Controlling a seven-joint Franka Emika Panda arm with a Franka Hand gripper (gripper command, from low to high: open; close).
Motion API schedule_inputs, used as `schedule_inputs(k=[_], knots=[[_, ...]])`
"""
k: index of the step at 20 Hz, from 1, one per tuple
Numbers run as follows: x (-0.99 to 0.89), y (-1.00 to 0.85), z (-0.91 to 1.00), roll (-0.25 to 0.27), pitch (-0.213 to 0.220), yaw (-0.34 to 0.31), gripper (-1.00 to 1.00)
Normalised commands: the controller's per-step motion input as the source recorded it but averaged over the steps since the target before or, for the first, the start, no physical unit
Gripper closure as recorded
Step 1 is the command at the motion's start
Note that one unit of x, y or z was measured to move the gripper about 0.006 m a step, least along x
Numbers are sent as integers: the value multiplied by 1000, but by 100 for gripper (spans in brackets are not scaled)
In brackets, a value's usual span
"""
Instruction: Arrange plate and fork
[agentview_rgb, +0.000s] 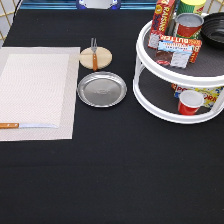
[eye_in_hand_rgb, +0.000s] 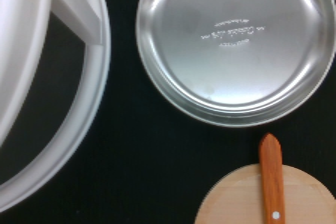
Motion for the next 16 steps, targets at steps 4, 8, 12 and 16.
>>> schedule_inputs(k=[4,8,12,16], knots=[[134,-54,0,4,5,-5,-100],[660,-294,194,40,77,-3,-100],[671,-396,169,77,48,-3,-100],[856,-291,94,63,76,0,-100]])
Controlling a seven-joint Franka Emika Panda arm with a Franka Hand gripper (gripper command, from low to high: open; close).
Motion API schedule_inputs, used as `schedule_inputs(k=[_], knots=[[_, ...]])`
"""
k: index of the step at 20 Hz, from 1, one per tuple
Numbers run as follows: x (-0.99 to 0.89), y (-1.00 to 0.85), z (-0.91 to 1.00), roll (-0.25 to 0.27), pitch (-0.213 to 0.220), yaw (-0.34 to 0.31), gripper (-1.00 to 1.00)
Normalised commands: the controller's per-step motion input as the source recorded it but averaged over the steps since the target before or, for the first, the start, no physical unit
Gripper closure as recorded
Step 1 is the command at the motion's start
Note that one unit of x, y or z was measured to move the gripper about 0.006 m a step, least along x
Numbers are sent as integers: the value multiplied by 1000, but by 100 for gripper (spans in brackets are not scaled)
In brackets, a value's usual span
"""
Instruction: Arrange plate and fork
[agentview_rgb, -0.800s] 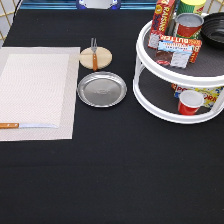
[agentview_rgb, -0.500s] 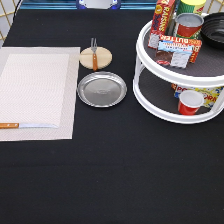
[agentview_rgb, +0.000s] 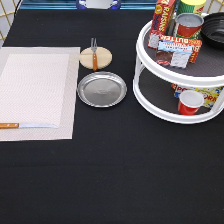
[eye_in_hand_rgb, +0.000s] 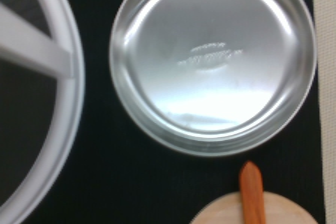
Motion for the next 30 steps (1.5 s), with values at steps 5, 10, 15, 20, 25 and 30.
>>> schedule_inputs(k=[5,10,15,20,25,30], knots=[[923,-201,3,57,86,0,-100],[851,-138,-16,46,58,3,-100],[662,-190,-99,87,3,16,-100],[505,-218,-262,101,0,22,-100],[391,-157,-431,82,-9,27,-100],[270,-90,-502,80,-32,13,-100]])
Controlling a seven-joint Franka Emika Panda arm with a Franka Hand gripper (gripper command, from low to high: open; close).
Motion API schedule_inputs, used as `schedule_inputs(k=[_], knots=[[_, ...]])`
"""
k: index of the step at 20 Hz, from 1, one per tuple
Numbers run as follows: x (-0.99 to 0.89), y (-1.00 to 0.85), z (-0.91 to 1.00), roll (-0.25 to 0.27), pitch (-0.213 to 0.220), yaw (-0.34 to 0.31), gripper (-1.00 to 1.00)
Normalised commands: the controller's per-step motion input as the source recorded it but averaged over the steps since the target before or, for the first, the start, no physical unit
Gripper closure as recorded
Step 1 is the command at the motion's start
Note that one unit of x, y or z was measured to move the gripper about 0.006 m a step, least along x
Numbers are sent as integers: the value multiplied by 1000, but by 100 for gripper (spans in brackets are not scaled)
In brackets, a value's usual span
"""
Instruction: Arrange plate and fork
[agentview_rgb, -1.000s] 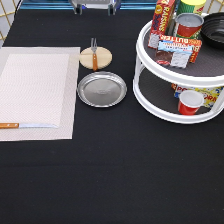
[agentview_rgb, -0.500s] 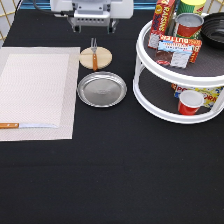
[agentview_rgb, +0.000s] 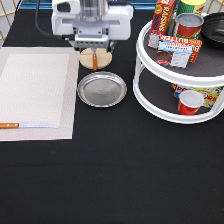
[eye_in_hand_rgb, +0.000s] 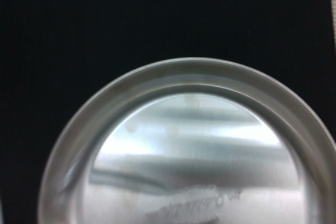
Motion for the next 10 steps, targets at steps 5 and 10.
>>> schedule_inputs(k=[5,10], knots=[[260,0,-461,65,-29,7,-100],[322,-8,-372,86,-7,19,-100]])
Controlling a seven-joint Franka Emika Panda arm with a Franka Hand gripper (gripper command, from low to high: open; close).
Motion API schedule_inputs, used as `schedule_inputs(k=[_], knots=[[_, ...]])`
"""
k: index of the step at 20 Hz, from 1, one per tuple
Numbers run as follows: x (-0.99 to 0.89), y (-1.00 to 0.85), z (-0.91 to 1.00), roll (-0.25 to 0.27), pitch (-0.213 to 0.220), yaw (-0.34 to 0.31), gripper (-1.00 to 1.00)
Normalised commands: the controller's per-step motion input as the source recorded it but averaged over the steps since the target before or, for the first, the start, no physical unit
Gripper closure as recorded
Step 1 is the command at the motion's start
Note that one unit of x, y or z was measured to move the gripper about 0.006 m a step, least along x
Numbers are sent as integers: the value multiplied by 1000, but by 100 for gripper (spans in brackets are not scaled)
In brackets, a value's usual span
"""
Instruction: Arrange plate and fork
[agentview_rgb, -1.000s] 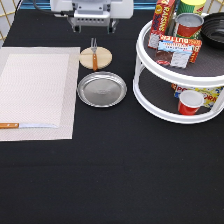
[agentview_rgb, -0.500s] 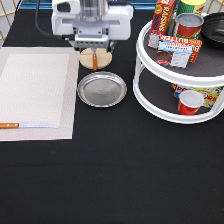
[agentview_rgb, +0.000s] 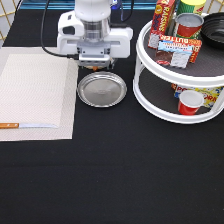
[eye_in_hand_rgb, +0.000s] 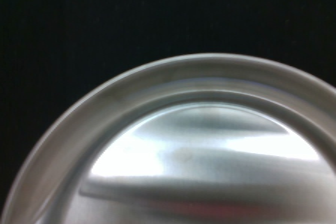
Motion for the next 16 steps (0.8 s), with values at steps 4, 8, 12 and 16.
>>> schedule_inputs(k=[4,8,12,16], knots=[[208,-141,-365,128,0,17,-100],[189,-119,-351,124,0,5,-100],[164,-214,-322,150,0,2,-100],[316,-254,-71,167,15,1,-100]])
